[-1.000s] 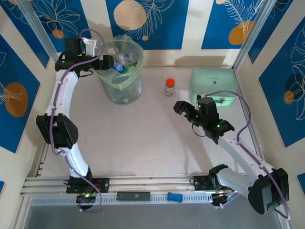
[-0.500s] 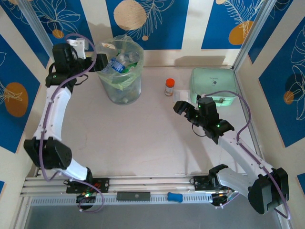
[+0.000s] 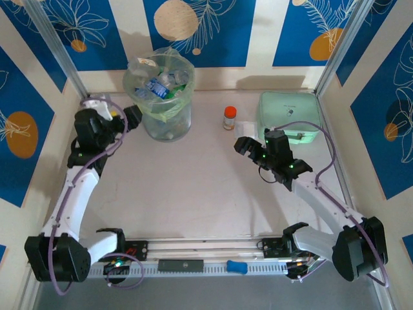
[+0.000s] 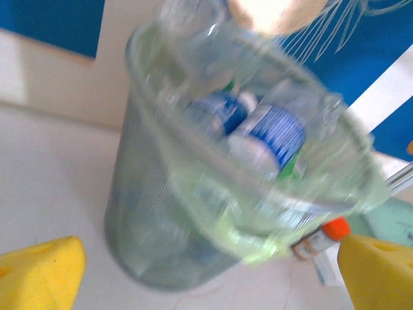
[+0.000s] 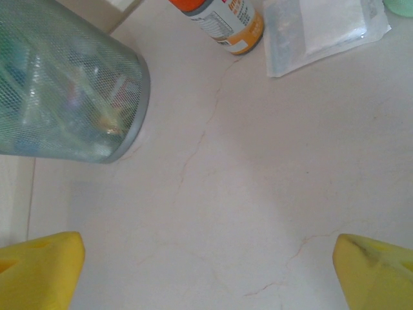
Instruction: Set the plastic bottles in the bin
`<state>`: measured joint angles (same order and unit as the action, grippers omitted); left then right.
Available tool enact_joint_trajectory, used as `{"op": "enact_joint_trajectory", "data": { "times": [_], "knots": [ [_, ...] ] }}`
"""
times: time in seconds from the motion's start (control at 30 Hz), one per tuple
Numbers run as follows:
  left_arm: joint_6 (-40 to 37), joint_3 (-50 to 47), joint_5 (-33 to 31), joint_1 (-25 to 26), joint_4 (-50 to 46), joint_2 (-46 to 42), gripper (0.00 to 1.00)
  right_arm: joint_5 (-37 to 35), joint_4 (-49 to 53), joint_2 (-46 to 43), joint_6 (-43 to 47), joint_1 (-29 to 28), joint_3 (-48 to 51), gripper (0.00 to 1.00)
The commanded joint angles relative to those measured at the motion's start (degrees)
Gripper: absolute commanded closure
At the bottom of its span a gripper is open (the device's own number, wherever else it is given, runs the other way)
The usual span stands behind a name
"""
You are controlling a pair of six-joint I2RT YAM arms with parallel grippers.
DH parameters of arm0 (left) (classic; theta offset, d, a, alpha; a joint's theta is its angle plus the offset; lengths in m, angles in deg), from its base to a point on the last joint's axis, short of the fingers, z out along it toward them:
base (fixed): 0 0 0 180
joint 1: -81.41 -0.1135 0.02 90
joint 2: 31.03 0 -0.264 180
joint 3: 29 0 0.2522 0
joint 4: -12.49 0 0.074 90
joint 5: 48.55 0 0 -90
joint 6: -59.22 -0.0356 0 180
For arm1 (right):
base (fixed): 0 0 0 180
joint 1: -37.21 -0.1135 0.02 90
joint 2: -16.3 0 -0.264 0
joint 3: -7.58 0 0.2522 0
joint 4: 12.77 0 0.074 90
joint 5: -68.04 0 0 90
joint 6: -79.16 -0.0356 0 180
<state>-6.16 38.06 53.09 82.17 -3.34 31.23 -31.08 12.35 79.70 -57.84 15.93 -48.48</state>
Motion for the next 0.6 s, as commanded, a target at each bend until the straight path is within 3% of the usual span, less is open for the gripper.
{"op": "enact_joint_trajectory", "data": {
  "times": [0.0,0.3,0.43,0.57],
  "knots": [
    [1.9,-6.8,-3.3,-0.3,0.9,-3.4,0.01,-2.4,-1.2,1.8,4.3,0.7,-2.3,0.01],
    [-2.5,-19.7,-13.4,-0.2,1.2,-3.9,0.01,-7.8,-4.5,10.2,21.4,5.7,-5.6,0.01],
    [-6.8,-22.1,-20.6,-0.1,5.7,-2.8,0.01,-14.8,-4.5,14.5,28.0,8.5,-7.1,0.01],
    [-10.0,-24.1,-26.1,-0.1,11.8,-0.3,0.01,-17.9,-11.0,17.0,33.5,10.3,-3.9,0.01]
  ]
}}
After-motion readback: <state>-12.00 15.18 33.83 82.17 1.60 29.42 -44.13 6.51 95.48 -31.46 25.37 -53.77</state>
